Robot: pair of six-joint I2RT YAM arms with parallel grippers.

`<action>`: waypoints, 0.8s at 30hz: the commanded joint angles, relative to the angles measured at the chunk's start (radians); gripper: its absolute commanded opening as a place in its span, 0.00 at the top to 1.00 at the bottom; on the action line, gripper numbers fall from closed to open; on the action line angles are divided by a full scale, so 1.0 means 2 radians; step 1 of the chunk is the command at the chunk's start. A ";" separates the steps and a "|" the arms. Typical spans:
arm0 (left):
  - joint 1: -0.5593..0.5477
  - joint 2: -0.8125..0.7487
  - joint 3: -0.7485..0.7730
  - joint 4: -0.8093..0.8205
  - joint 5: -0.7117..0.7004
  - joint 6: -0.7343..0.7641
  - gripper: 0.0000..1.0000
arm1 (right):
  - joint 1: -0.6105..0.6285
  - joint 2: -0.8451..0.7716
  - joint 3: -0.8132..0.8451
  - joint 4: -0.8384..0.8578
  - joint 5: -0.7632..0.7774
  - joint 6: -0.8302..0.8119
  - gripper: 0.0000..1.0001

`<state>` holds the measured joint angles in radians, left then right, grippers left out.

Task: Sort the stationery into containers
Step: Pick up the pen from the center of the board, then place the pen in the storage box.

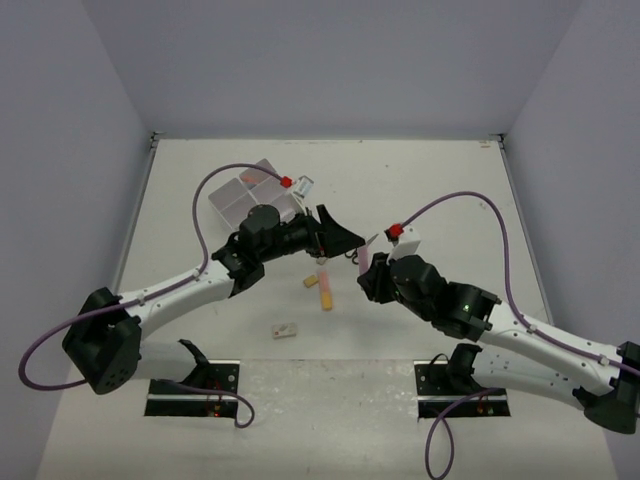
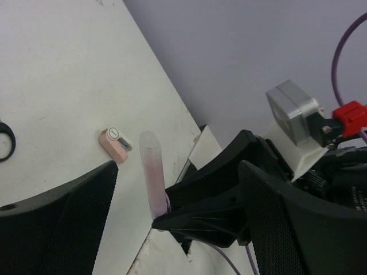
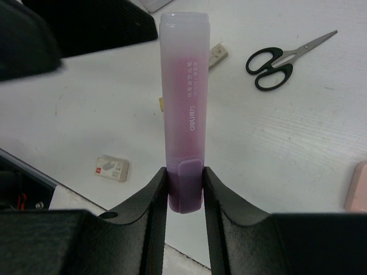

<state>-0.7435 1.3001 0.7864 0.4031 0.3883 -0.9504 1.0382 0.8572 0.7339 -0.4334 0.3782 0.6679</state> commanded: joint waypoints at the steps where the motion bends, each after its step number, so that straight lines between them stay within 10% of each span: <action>1: -0.014 0.026 0.027 0.020 -0.017 0.004 0.15 | 0.002 -0.010 0.029 0.015 0.009 -0.012 1.00; 5: -0.026 0.059 0.045 0.033 -0.006 0.002 0.28 | 0.003 -0.009 0.035 0.024 -0.004 -0.018 1.00; 12: -0.037 0.089 0.070 0.032 0.001 0.013 0.97 | 0.002 -0.015 0.041 0.017 0.011 -0.024 1.00; 14: -0.036 0.092 0.073 0.034 0.001 0.021 1.00 | 0.003 -0.019 0.037 0.019 0.011 -0.026 1.00; 16: -0.036 0.094 0.079 0.028 -0.008 0.054 1.00 | 0.003 -0.028 0.031 0.019 0.022 -0.021 0.81; 17: -0.035 0.092 0.088 0.004 -0.021 0.071 1.00 | 0.003 -0.032 0.025 0.013 0.034 -0.017 0.38; 19: -0.030 0.083 0.106 -0.036 -0.066 0.122 1.00 | 0.002 -0.048 0.014 -0.004 0.059 0.000 0.01; 24: -0.016 0.042 0.131 -0.093 -0.268 0.264 1.00 | 0.001 -0.114 -0.016 -0.034 0.088 0.016 0.01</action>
<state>-0.8030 1.4734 0.9830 0.2921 0.2107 -0.7055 1.0405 0.7289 0.7370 -0.4499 0.4568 0.6529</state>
